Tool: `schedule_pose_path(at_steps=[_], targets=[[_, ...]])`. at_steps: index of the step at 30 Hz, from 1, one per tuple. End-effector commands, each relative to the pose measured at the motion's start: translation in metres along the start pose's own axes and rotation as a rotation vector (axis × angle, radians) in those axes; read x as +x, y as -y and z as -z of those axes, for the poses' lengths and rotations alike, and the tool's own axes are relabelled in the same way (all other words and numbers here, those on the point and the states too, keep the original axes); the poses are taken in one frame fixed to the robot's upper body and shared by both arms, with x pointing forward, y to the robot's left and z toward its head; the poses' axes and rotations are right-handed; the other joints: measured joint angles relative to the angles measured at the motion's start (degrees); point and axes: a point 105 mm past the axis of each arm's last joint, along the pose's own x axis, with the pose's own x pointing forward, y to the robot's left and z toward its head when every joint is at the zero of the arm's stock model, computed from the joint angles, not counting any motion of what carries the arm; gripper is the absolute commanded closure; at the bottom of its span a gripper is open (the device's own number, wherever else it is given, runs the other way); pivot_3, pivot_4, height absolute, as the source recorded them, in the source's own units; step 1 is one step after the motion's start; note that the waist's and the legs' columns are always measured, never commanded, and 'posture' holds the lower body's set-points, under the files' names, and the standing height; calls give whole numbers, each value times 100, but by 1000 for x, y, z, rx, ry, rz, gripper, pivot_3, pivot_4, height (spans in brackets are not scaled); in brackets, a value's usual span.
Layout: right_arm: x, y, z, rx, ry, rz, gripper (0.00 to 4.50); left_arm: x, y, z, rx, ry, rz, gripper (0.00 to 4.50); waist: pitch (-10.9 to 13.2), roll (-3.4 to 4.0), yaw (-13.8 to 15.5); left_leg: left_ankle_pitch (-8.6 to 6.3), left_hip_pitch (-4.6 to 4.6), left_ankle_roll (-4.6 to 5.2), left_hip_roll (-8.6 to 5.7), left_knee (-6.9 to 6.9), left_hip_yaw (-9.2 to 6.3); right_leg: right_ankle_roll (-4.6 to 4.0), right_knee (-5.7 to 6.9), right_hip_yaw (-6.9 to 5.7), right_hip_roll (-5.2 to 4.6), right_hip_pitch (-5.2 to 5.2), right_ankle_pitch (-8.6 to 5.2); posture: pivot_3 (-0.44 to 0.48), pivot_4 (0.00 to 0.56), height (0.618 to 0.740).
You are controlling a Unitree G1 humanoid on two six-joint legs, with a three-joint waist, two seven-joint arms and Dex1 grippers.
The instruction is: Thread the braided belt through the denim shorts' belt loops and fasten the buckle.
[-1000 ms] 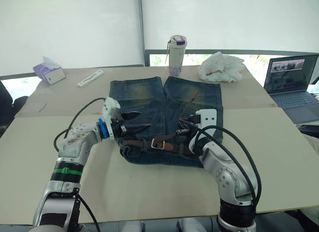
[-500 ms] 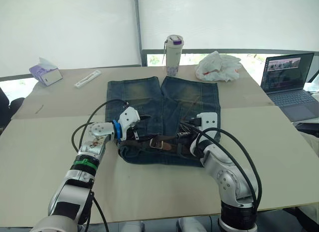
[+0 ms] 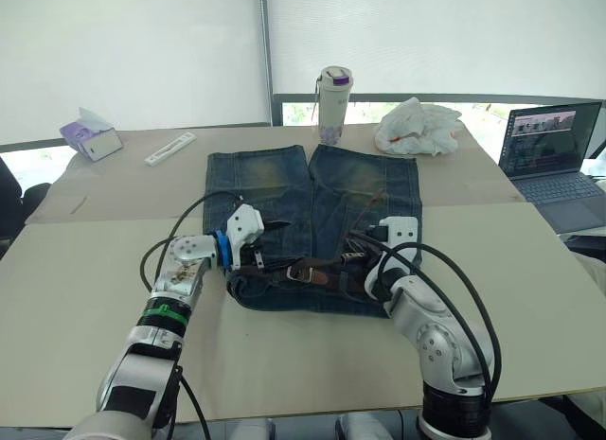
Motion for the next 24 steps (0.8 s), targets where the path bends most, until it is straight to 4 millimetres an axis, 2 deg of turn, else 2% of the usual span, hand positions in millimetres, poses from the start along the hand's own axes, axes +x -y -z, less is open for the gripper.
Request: schedule_pose_path(at_steps=[1, 5, 7, 15, 24], targets=[[-1, -7, -7, 5, 30, -28, 4500, -4, 3, -12, -8, 48, 31, 1845, 0, 0, -3, 0, 0, 0, 1, 0, 0, 0, 1, 0, 1, 0, 0, 0, 150, 740], [-1, -7, -6, 5, 28, -29, 4500, -6, 7, -8, -28, 29, 55, 3750, 0, 0, -3, 0, 1, 0, 1, 0, 0, 0, 1, 0, 2, 0, 0, 0, 150, 740], [-1, -7, -6, 5, 27, -29, 4500, -6, 10, -4, -47, 7, 76, 4399, 0, 0, -1, 0, 1, 0, 0, 0, 0, 0, 1, 0, 2, 0, 0, 0, 150, 740], [-1, -7, -5, 3, 24, -28, 4500, -3, 20, 14, -119, -49, 152, 4399, 0, 0, -2, 0, 2, 0, 0, 1, 2, 0, 1, -1, 3, 1, 0, 0, 150, 740], [-1, -5, -4, 3, 24, -18, 4500, 0, 22, 37, -112, -115, 145, 4399, -1, 0, 3, 0, 3, 0, -1, 1, 4, 0, 1, -1, 2, 4, 0, 0, 150, 740]])
